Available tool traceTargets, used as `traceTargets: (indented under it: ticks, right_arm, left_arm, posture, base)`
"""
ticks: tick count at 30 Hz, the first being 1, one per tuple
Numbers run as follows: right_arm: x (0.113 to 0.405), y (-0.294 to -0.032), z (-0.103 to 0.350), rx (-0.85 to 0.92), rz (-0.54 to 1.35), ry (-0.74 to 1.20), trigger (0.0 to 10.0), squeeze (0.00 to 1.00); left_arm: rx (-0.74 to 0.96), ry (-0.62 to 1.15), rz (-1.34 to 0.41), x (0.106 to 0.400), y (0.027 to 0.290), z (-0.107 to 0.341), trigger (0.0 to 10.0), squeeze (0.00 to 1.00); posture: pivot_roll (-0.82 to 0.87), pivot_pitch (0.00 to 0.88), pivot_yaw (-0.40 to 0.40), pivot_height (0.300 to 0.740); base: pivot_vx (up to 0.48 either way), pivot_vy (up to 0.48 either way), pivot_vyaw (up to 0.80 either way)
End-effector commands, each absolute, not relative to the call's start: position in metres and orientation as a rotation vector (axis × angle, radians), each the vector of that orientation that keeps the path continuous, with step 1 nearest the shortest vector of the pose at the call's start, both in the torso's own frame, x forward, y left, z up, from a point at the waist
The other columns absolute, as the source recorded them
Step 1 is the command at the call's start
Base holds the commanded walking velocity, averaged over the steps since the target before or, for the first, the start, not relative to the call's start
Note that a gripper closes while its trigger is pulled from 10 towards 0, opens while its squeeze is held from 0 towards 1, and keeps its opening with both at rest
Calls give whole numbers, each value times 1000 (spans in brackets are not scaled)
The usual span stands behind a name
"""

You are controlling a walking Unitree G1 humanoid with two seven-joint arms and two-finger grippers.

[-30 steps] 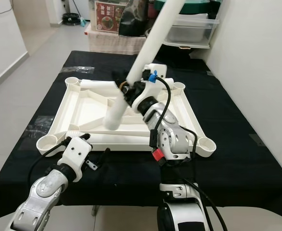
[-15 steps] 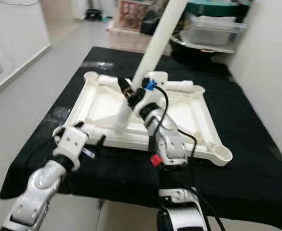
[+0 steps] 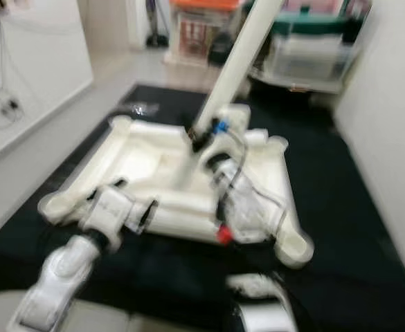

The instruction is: Building children table

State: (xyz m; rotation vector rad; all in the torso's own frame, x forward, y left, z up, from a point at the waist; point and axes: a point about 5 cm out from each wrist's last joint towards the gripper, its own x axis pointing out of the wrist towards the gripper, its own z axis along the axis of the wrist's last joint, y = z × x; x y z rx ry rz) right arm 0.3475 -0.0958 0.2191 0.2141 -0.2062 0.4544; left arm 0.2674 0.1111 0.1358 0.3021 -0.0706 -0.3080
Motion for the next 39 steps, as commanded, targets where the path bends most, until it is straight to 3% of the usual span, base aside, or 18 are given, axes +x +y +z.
traceTargets:
  ticks: [1, 5, 25, 39]
  right_arm:
    - [345, -106, 221, 183, 422, -247, 10000, 0]
    - [337, -109, 214, 179, 446, -246, 10000, 0]
    - [334, -119, 218, 193, 478, -275, 10000, 0]
    - [335, -117, 212, 175, 489, -249, 10000, 0]
  left_arm:
    - [281, -61, -321, 264, 105, 135, 10000, 0]
    - [255, -38, -309, 261, 105, 131, 10000, 0]
    - [240, -1, -368, 249, 93, 123, 10000, 0]
    - [205, 59, -357, 239, 94, 111, 10000, 0]
  posture:
    - [56, 0, -72, 740]
    - [55, 0, -71, 740]
    - [55, 0, -65, 740]
    - [59, 0, -67, 740]
  base:
    - [0, 0, 0]
    - [0, 0, 0]
    - [0, 0, -776]
    - [-91, 0, 0]
